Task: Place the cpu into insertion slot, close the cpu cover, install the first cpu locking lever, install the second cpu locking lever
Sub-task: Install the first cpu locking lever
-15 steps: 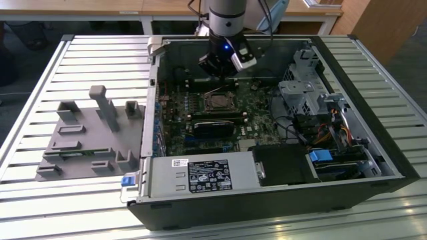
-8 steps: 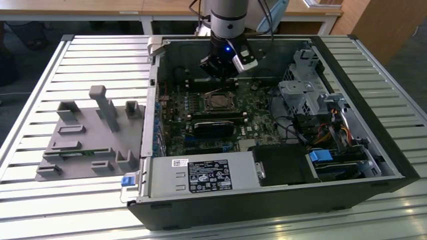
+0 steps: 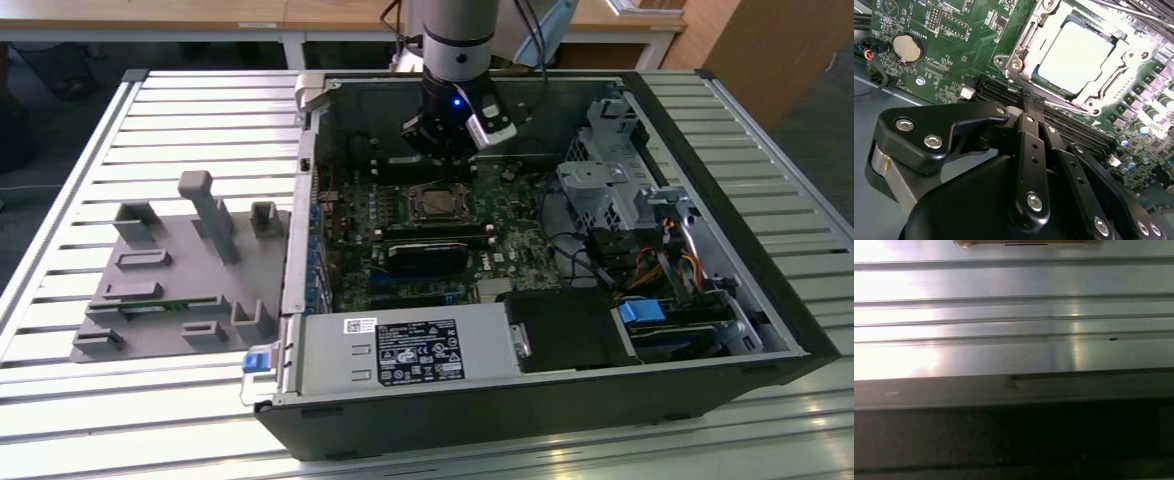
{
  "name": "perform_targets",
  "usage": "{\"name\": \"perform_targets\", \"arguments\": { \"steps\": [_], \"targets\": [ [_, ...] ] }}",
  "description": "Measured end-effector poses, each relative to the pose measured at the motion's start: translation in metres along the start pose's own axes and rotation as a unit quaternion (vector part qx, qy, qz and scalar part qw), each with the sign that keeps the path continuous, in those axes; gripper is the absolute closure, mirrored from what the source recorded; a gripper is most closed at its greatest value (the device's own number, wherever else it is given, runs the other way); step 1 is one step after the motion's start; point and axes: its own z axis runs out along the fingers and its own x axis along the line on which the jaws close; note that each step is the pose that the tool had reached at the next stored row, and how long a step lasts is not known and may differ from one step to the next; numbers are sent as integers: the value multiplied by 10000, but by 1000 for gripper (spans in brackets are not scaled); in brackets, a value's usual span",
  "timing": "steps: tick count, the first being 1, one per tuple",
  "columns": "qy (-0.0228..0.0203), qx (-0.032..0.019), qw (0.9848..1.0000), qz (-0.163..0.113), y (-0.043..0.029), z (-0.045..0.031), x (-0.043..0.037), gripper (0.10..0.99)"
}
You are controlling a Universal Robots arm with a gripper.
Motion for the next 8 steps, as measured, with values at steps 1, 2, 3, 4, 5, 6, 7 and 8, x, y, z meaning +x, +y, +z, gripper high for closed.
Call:
{"name": "perform_targets", "arguments": {
  "steps": [1,2,3,4,5,6,7,8],
  "targets": [
    [0,3,10000,0,0,8,-1,980],
    [0,7,10000,0,-1,17,-2,980],
    [-1,11,10000,0,-1,26,-3,980],
    [-1,16,10000,0,-2,34,-4,980],
    [-1,20,10000,-1,-2,42,-4,980],
    [-1,24,10000,-1,-2,50,-5,980],
    [-1,28,10000,-1,-2,56,-7,980],
    [-1,30,10000,-2,-2,61,-9,980]
  ]
}}
